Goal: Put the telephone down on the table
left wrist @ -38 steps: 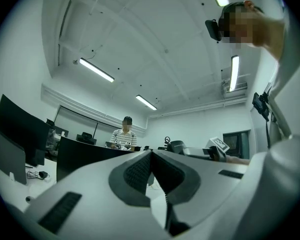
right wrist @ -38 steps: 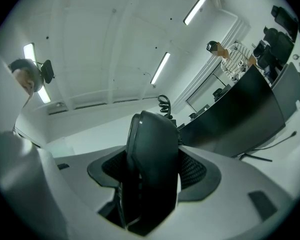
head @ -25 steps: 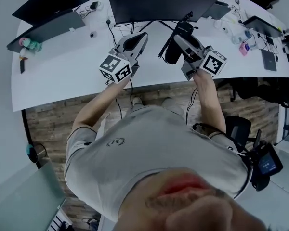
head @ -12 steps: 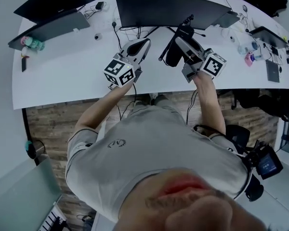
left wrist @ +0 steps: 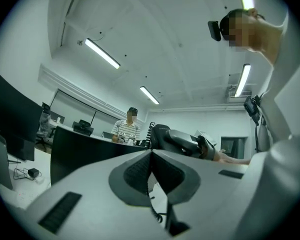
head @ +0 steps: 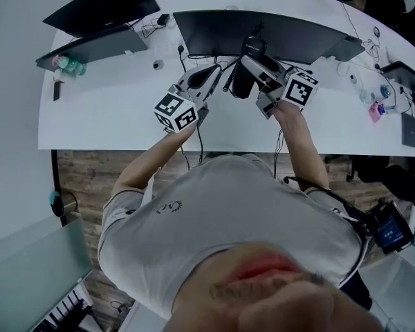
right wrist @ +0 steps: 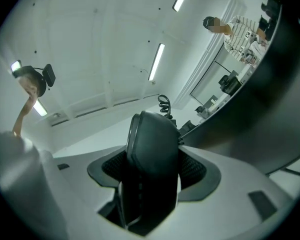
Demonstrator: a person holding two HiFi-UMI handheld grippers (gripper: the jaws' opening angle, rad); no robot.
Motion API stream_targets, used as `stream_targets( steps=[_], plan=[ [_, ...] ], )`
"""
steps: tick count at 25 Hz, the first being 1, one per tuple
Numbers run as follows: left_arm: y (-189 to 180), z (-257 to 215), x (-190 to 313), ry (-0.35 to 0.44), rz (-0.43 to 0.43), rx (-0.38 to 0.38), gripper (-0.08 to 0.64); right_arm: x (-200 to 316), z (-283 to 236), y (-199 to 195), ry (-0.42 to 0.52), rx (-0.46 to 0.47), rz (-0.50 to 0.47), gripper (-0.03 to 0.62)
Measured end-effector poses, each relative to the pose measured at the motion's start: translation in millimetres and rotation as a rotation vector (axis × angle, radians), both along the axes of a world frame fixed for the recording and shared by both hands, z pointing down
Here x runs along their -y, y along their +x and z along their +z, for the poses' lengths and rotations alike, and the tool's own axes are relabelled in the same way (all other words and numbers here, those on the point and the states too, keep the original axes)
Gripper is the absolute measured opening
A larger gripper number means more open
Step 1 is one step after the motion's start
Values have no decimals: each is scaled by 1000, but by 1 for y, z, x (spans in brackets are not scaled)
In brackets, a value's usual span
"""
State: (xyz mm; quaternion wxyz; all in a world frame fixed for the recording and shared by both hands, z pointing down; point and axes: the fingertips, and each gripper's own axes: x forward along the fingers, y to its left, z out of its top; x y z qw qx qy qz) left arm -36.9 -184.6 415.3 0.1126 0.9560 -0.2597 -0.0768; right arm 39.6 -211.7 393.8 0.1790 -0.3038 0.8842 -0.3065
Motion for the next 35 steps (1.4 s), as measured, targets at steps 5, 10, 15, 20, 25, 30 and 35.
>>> stream_targets(
  steps=[5, 10, 15, 20, 25, 30, 35],
  plan=[
    [-4, -25, 38, 64, -118, -4, 9, 28, 4, 3, -10, 10, -64, 299],
    [-1, -27, 46, 78, -133, 10, 9, 43, 7, 7, -26, 40, -76, 299],
    [-2, -32, 52, 76, -108, -5, 9, 48, -6, 1, -7, 26, -70, 299],
    [-1, -40, 51, 86, -42, -34, 9, 50, -12, -1, 4, 10, -38, 299],
    [-4, -41, 59, 83, -23, -50, 9, 55, -6, -3, -8, 0, -32, 299],
    [-11, -39, 63, 76, -12, -52, 9, 59, 3, -8, -26, -22, -23, 299],
    [-13, -36, 62, 66, -6, -46, 9, 62, 25, -14, -51, -24, -44, 299]
  ],
)
